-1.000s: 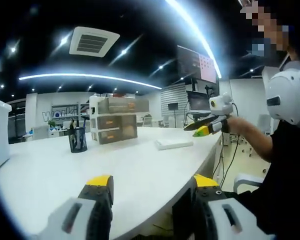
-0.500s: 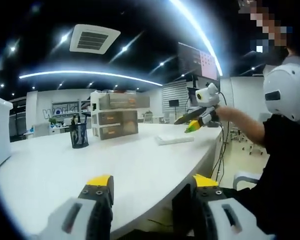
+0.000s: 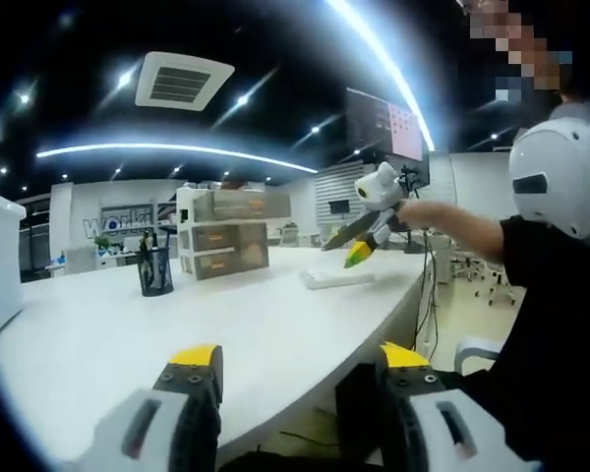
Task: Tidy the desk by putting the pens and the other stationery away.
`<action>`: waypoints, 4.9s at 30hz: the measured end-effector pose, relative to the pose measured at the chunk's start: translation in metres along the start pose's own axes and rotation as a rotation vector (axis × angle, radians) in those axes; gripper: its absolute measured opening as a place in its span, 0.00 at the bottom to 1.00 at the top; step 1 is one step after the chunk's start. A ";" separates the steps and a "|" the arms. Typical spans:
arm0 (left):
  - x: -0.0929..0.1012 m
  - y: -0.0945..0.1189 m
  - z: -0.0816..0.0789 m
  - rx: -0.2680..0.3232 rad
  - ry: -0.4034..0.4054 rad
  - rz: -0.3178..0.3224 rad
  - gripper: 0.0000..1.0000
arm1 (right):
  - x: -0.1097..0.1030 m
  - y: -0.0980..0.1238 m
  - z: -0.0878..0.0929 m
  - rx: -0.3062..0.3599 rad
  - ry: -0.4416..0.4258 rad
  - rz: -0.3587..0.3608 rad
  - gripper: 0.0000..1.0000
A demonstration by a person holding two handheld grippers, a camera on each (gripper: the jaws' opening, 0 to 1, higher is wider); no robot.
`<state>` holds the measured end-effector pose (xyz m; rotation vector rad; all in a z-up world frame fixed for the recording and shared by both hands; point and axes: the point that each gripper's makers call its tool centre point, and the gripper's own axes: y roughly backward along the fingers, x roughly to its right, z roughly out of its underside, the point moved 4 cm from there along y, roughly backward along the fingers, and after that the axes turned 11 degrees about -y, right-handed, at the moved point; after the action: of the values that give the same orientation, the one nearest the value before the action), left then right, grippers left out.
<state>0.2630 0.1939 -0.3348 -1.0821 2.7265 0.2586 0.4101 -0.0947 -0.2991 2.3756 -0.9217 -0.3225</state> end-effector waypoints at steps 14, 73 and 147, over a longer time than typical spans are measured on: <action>0.004 0.007 -0.001 -0.002 -0.034 0.000 0.62 | 0.019 -0.020 -0.003 -0.151 -0.035 0.010 0.69; 0.016 0.002 -0.007 0.017 -0.009 0.052 0.62 | 0.039 -0.074 0.012 -0.529 -0.087 -0.007 0.61; 0.089 -0.253 -0.057 0.069 0.436 0.209 0.61 | 0.007 0.027 -0.022 -0.059 -0.066 0.005 0.59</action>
<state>0.3678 -0.0598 -0.3240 -0.9238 3.2118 -0.0514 0.4093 -0.1071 -0.2657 2.3204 -0.9355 -0.4223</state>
